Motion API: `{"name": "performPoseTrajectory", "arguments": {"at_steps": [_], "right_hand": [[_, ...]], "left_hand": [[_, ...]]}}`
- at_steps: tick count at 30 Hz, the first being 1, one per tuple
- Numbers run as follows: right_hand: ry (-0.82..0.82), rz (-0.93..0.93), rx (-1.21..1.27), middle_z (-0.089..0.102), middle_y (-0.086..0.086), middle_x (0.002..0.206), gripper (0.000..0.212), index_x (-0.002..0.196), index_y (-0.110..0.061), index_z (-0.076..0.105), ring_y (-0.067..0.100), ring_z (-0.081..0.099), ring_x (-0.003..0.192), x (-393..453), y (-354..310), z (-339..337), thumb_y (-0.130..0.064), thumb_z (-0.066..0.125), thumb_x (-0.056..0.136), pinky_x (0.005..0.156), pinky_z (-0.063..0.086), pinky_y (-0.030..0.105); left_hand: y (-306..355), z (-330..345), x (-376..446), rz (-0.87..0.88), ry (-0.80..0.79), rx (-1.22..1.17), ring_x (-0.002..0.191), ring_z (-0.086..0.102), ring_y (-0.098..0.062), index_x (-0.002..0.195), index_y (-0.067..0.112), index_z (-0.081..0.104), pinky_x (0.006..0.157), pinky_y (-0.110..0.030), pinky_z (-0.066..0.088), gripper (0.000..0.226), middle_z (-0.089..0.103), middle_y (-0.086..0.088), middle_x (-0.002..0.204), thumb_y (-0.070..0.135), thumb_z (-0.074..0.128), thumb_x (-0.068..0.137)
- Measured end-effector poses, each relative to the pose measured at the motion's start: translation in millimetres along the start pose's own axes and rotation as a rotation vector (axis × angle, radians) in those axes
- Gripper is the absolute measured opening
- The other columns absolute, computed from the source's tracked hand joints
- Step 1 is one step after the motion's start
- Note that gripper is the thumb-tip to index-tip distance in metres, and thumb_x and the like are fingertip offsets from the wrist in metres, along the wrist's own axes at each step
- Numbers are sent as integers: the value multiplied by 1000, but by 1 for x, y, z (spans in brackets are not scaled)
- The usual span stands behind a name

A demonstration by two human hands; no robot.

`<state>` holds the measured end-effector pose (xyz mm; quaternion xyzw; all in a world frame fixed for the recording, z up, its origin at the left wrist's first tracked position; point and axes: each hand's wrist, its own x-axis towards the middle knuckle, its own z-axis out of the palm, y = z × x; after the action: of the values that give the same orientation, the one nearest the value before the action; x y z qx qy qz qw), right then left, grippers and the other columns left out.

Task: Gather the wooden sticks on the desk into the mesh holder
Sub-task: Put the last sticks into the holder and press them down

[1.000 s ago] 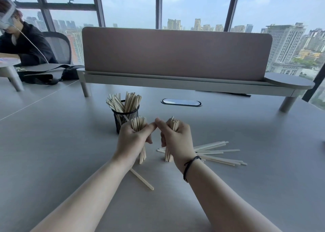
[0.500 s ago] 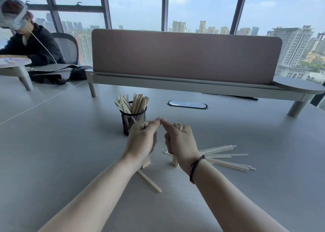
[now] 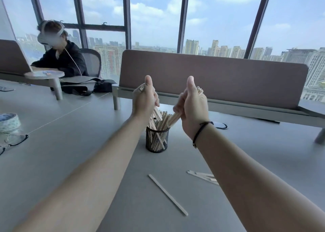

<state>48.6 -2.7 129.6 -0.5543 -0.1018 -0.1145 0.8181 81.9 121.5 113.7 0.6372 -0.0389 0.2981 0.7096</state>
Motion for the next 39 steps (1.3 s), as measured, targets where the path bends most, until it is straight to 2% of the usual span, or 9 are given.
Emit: {"name": "performPoseTrajectory", "arguments": {"at_steps": [6, 11, 14, 19, 24, 27, 32, 35, 39], "right_hand": [[84, 40, -108, 35, 5, 46, 61, 46, -19, 34, 19, 35, 41, 18, 28, 9, -48, 49, 98, 50, 36, 30], [131, 80, -121, 40, 0, 44, 62, 40, -22, 38, 19, 41, 42, 26, 47, 14, -48, 51, 95, 60, 39, 37], [141, 48, -140, 39, 0, 45, 60, 44, -21, 37, 18, 42, 42, 33, 49, 24, -46, 51, 96, 58, 42, 35], [98, 27, -386, 39, 12, 60, 51, 60, -9, 38, 22, 41, 56, 40, 63, 33, -45, 51, 94, 57, 41, 35], [22, -132, -981, 45, 1, 64, 43, 58, -15, 44, 27, 43, 78, 35, 79, 29, -38, 57, 93, 68, 29, 30], [78, -310, -980, 57, -3, 103, 35, 104, -15, 57, 19, 47, 99, 31, 79, 24, -44, 64, 87, 79, 32, 26], [-97, -395, -1232, 42, 2, 151, 41, 138, -14, 50, 21, 41, 137, 43, 78, 10, -28, 47, 99, 106, 38, 35], [-297, -147, -1319, 30, 2, 161, 38, 128, -14, 54, 21, 36, 141, 43, 81, 4, -30, 31, 103, 105, 35, 35], [-233, -216, -1221, 10, 5, 165, 53, 150, -14, 28, 23, 21, 148, 37, 78, 6, -35, 35, 102, 111, 29, 37]], "left_hand": [[-40, -1, 3, 20, -69, 557, 77, 67, -24, 103, 14, 55, 72, -35, 48, 16, 66, -2, 76, 27, 52, 96], [-30, -9, 6, 180, -19, 660, 88, 59, -20, 127, 25, 50, 76, -33, 44, 44, 66, 5, 88, 27, 67, 86], [-31, -18, 15, 225, -17, 837, 98, 61, -22, 110, 29, 67, 83, -38, 50, 22, 71, 5, 103, 30, 53, 94], [-38, -28, 18, 37, -335, 975, 88, 60, -32, 75, 19, 57, 74, -41, 49, 38, 63, -1, 80, 34, 31, 99], [-49, -33, 13, -143, -456, 646, 101, 61, -23, 91, 32, 60, 99, -42, 51, 27, 64, -3, 107, 36, 36, 104], [-52, -36, 9, -144, -413, 445, 81, 54, -12, 83, 31, 54, 86, -43, 47, 28, 57, 10, 85, 40, 34, 102], [-56, -34, -5, -89, -273, 325, 112, 48, -5, 128, 18, 58, 97, -23, 33, 45, 55, 9, 120, 42, 26, 109], [-59, -29, -10, -57, -270, 353, 86, 48, 5, 100, 28, 56, 84, -18, 38, 31, 52, 16, 95, 36, 27, 109], [-57, -26, -15, -11, -339, 299, 57, 51, -11, 71, 16, 51, 60, -27, 44, 45, 55, 2, 63, 18, 27, 109]]}}
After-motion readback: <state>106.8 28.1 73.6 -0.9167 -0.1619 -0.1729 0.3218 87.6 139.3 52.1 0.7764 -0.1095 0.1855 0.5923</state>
